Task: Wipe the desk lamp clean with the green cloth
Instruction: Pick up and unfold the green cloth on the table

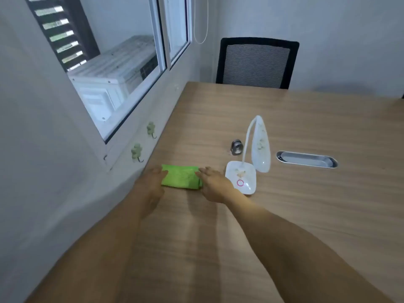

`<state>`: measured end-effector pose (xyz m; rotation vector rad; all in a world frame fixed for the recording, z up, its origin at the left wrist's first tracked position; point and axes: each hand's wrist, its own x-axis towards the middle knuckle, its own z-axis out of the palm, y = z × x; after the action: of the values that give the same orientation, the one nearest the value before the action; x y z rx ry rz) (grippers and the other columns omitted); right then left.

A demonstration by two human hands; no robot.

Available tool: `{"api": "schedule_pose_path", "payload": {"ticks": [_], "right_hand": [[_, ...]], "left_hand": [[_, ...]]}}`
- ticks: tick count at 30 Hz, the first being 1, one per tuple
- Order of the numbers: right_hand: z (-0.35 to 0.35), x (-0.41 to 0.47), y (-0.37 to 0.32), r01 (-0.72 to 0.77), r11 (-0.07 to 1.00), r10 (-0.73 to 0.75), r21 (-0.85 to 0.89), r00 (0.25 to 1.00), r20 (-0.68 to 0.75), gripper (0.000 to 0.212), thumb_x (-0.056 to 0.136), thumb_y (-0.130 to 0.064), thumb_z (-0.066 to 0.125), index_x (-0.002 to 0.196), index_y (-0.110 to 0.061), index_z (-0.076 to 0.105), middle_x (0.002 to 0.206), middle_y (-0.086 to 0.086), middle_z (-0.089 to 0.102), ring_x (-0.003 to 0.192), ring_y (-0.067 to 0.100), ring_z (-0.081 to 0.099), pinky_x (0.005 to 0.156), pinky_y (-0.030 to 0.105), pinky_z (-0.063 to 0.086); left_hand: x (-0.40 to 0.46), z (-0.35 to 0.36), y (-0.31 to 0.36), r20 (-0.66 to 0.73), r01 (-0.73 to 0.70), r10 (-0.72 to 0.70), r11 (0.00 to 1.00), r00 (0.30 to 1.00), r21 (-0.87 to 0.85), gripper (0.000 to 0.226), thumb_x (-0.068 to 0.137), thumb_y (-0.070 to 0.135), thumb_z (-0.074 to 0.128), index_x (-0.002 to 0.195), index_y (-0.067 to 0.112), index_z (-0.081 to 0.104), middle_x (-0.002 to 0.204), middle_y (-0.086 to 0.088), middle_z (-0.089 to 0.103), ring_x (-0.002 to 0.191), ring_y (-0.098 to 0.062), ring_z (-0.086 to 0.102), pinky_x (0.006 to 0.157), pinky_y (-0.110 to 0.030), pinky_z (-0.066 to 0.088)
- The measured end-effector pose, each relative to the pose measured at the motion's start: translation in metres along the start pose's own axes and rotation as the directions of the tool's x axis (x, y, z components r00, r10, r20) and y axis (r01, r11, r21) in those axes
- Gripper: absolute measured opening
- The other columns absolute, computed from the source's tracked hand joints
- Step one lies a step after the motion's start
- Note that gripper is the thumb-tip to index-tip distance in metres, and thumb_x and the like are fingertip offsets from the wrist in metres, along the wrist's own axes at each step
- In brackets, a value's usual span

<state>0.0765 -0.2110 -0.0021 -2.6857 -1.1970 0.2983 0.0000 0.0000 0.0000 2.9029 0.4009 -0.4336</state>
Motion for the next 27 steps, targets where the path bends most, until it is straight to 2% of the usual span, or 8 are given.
{"api": "schedule_pose_path", "payload": {"ticks": [3, 8, 13, 16, 19, 22, 25, 27], "right_hand": [[0.003, 0.012, -0.001, 0.007, 0.999, -0.006, -0.039, 0.999, 0.044, 0.066, 0.089, -0.021, 0.054, 0.147, -0.013, 0.025, 0.158, 0.008, 0.02, 0.145, 0.025, 0.019, 0.118, 0.038, 0.024], [0.004, 0.02, -0.001, -0.033, 0.998, 0.038, -0.052, 0.994, 0.098, 0.063, 0.092, -0.026, 0.052, 0.147, -0.011, 0.026, 0.159, 0.008, 0.019, 0.145, 0.025, 0.022, 0.115, 0.037, 0.025], [0.011, 0.022, 0.003, -0.086, 0.996, 0.084, 0.023, 0.991, 0.1, 0.058, 0.086, -0.025, 0.06, 0.14, -0.017, 0.042, 0.155, 0.002, 0.031, 0.135, 0.029, 0.04, 0.108, 0.036, 0.038], [0.012, 0.025, 0.007, -0.112, 0.992, 0.106, 0.057, 0.989, 0.104, 0.05, 0.086, -0.025, 0.06, 0.135, -0.024, 0.05, 0.153, -0.002, 0.035, 0.134, 0.025, 0.042, 0.108, 0.036, 0.041], [0.012, 0.027, 0.007, -0.125, 0.988, 0.116, 0.085, 0.988, 0.102, 0.043, 0.09, -0.023, 0.056, 0.133, -0.022, 0.052, 0.151, 0.0, 0.04, 0.134, 0.024, 0.042, 0.108, 0.035, 0.04], [0.012, 0.027, 0.005, -0.161, 0.973, 0.155, 0.167, 0.987, 0.045, 0.035, 0.089, -0.016, 0.051, 0.124, -0.013, 0.056, 0.135, 0.009, 0.055, 0.123, 0.03, 0.052, 0.099, 0.038, 0.047], [0.007, 0.022, 0.003, -0.173, 0.934, 0.197, 0.312, 0.979, -0.047, 0.03, 0.088, -0.01, 0.047, 0.116, -0.008, 0.057, 0.121, 0.014, 0.062, 0.11, 0.034, 0.057, 0.091, 0.04, 0.049], [0.004, 0.018, 0.002, -0.167, 0.909, 0.216, 0.382, 0.972, -0.09, 0.024, 0.087, -0.009, 0.045, 0.109, -0.005, 0.056, 0.111, 0.017, 0.063, 0.103, 0.036, 0.058, 0.085, 0.042, 0.051]], "left_hand": [[0.005, 0.003, -0.001, 0.003, -0.015, 0.015, 0.998, 1.0, 0.062, 0.075, 0.08, 0.015, 0.055, 0.149, 0.018, 0.025, 0.16, -0.003, 0.018, 0.146, -0.025, 0.02, 0.119, -0.034, 0.021], [0.016, -0.001, 0.002, 0.029, 0.0, -0.002, 0.995, 1.0, 0.095, 0.069, 0.077, 0.016, 0.056, 0.143, 0.017, 0.037, 0.152, -0.009, 0.036, 0.137, -0.028, 0.038, 0.112, -0.036, 0.035], [0.016, 0.004, 0.002, -0.068, -0.008, 0.013, 0.997, 0.998, 0.073, 0.055, 0.08, 0.013, 0.054, 0.135, 0.016, 0.049, 0.144, -0.011, 0.047, 0.131, -0.031, 0.045, 0.108, -0.035, 0.039], [0.013, 0.008, 0.003, -0.14, -0.002, 0.003, 1.0, 0.99, 0.005, 0.047, 0.086, 0.011, 0.051, 0.132, 0.015, 0.054, 0.141, -0.012, 0.051, 0.129, -0.031, 0.046, 0.106, -0.033, 0.038], [0.01, 0.007, 0.003, -0.18, -0.007, -0.004, 0.998, 0.984, -0.059, 0.043, 0.087, 0.011, 0.05, 0.13, 0.014, 0.057, 0.139, -0.014, 0.052, 0.128, -0.03, 0.047, 0.105, -0.032, 0.038], [0.006, 0.003, 0.004, -0.168, -0.019, -0.003, 0.992, 0.986, -0.124, 0.039, 0.088, 0.012, 0.049, 0.125, 0.011, 0.061, 0.133, -0.018, 0.058, 0.122, -0.034, 0.052, 0.099, -0.031, 0.041], [0.004, -0.007, 0.003, -0.169, 0.014, -0.056, 0.97, 0.984, -0.244, 0.038, 0.087, 0.013, 0.05, 0.124, 0.013, 0.062, 0.127, -0.017, 0.062, 0.114, -0.035, 0.058, 0.095, -0.034, 0.046], [0.003, -0.017, 0.007, -0.147, 0.011, -0.059, 0.951, 0.987, -0.308, 0.028, 0.084, 0.012, 0.051, 0.107, 0.011, 0.068, 0.108, -0.018, 0.069, 0.097, -0.033, 0.063, 0.081, -0.033, 0.048]]}}
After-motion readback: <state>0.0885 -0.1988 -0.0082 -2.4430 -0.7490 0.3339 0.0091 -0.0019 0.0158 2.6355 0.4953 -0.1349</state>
